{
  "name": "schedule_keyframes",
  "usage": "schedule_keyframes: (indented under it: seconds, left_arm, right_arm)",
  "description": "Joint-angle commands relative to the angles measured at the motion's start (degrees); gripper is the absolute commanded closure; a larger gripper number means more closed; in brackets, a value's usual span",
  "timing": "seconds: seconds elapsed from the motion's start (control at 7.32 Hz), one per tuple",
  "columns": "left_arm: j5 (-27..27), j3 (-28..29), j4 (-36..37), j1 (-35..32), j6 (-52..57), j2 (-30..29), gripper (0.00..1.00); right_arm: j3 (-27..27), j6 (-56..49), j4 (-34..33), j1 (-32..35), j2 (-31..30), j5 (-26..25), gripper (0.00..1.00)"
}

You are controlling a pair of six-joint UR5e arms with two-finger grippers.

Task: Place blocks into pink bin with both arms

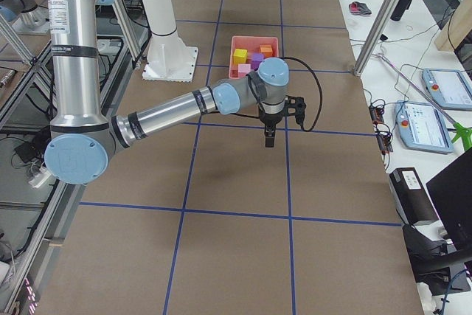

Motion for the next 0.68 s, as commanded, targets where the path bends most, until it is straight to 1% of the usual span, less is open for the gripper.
schedule_keyframes:
  seconds: [0.0,0.14,0.27,0.41,0.55]
  left_arm:
    - [-3.0,6.8,0.5,-10.1,18.3,2.4,0.01]
    - [-6.5,9.3,0.5,-11.6,18.7,2.2,0.01]
    - [-7.0,10.2,0.5,-13.2,18.7,2.5,0.01]
    - [-6.8,10.2,0.5,-13.2,18.9,3.4,0.01]
    - [-6.8,10.3,0.5,-13.3,21.6,4.2,0.01]
  right_arm:
    - [-0.3,-5.3,0.0,3.1,-3.5,1.3,0.01]
    - [-0.5,-6.2,0.0,3.9,-3.9,1.3,0.01]
    - [-0.5,-6.4,0.0,4.1,-4.1,1.3,0.01]
    - [-0.6,-6.2,0.0,4.3,-4.8,1.5,0.01]
    - [-1.2,-6.3,0.0,4.8,-5.7,1.3,0.01]
